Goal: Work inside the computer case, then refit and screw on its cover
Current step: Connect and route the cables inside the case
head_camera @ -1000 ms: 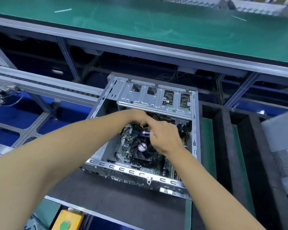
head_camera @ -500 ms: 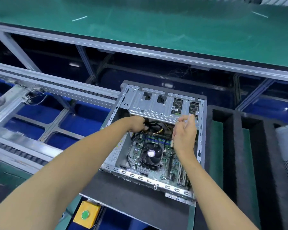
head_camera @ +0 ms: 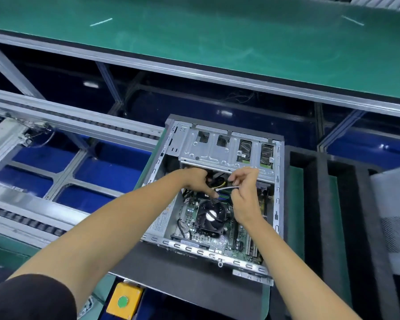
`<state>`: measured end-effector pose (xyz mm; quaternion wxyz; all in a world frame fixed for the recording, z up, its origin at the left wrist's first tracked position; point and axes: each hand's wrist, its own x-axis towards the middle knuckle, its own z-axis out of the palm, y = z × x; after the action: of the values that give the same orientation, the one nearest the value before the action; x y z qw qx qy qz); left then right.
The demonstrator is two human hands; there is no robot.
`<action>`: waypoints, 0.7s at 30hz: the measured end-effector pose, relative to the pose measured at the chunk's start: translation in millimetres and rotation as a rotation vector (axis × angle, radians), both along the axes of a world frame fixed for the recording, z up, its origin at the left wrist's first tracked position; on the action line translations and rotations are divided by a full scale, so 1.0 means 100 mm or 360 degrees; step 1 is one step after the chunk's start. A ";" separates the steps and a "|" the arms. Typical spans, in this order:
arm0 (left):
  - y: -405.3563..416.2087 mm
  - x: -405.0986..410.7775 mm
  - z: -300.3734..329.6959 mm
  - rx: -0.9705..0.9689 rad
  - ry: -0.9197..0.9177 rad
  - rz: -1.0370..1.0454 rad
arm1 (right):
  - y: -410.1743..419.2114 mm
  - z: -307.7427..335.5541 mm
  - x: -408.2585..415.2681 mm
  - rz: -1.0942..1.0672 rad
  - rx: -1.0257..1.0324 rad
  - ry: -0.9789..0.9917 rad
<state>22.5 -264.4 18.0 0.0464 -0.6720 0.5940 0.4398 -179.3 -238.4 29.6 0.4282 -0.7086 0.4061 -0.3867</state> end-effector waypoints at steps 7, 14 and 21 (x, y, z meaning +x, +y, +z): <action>0.00 0.05 0.00 -0.0062 -0.0012 -0.0023 | 0.08 -0.08 -0.06 -0.0101 0.0102 0.0198; 0.01 0.04 0.04 -0.0121 -0.0030 -0.0082 | 0.20 -0.07 -0.03 -0.0159 0.0298 0.0309; 0.03 0.05 0.04 -0.0095 0.0033 -0.0049 | 0.22 -0.02 0.05 -0.0272 0.0098 0.0276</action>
<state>27.2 -261.0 22.5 0.0269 -0.6592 0.6178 0.4279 -174.3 -216.1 27.9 0.3787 -0.6887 0.5121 -0.3464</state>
